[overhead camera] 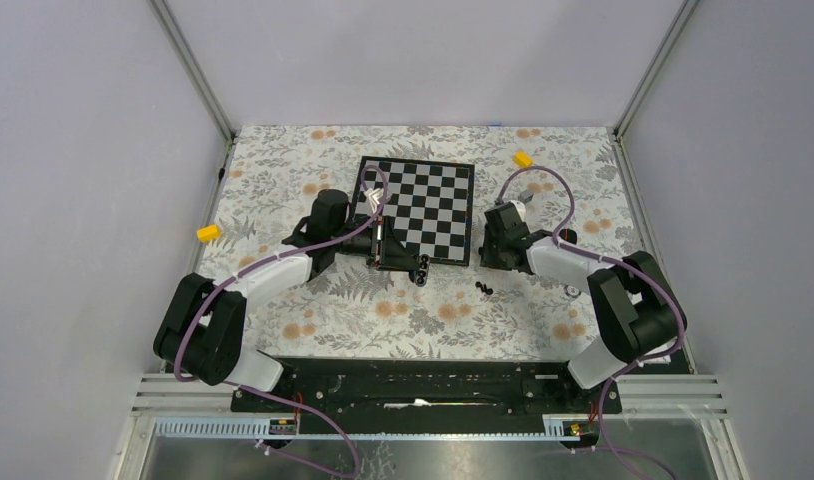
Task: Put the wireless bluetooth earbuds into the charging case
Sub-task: Pick up the right earbud from the center of the board.
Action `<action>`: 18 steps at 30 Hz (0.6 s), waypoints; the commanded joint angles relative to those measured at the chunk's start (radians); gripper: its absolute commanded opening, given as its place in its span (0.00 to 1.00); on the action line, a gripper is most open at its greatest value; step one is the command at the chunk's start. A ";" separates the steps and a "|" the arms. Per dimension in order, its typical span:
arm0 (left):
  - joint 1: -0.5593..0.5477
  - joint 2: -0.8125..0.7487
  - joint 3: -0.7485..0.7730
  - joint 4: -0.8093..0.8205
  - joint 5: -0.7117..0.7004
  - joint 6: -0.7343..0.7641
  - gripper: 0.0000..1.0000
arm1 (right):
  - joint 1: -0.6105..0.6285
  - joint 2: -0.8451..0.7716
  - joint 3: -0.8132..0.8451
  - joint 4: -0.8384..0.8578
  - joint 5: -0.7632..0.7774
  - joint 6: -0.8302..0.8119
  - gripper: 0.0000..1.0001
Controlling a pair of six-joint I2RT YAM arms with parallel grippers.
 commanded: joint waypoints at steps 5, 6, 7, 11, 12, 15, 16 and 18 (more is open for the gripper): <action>-0.004 -0.008 0.029 0.051 -0.001 0.007 0.08 | -0.004 0.030 0.041 0.032 0.064 -0.015 0.36; -0.004 -0.007 0.029 0.051 0.000 0.007 0.08 | -0.004 0.031 0.043 0.033 0.064 -0.017 0.36; -0.004 -0.005 0.029 0.052 0.001 0.008 0.08 | -0.004 0.033 0.045 0.033 0.066 -0.019 0.36; -0.004 -0.003 0.030 0.052 0.002 0.009 0.08 | -0.005 0.039 0.048 0.032 0.068 -0.030 0.35; -0.004 -0.003 0.030 0.051 0.002 0.009 0.08 | -0.005 0.042 0.048 0.032 0.066 -0.032 0.34; -0.004 -0.005 0.027 0.051 -0.001 0.009 0.08 | -0.005 0.046 0.045 0.032 0.064 -0.039 0.32; -0.004 -0.005 0.027 0.051 0.000 0.009 0.08 | -0.005 0.045 0.044 0.032 0.063 -0.042 0.30; -0.004 -0.005 0.027 0.051 -0.001 0.009 0.08 | -0.004 0.042 0.040 0.031 0.064 -0.045 0.29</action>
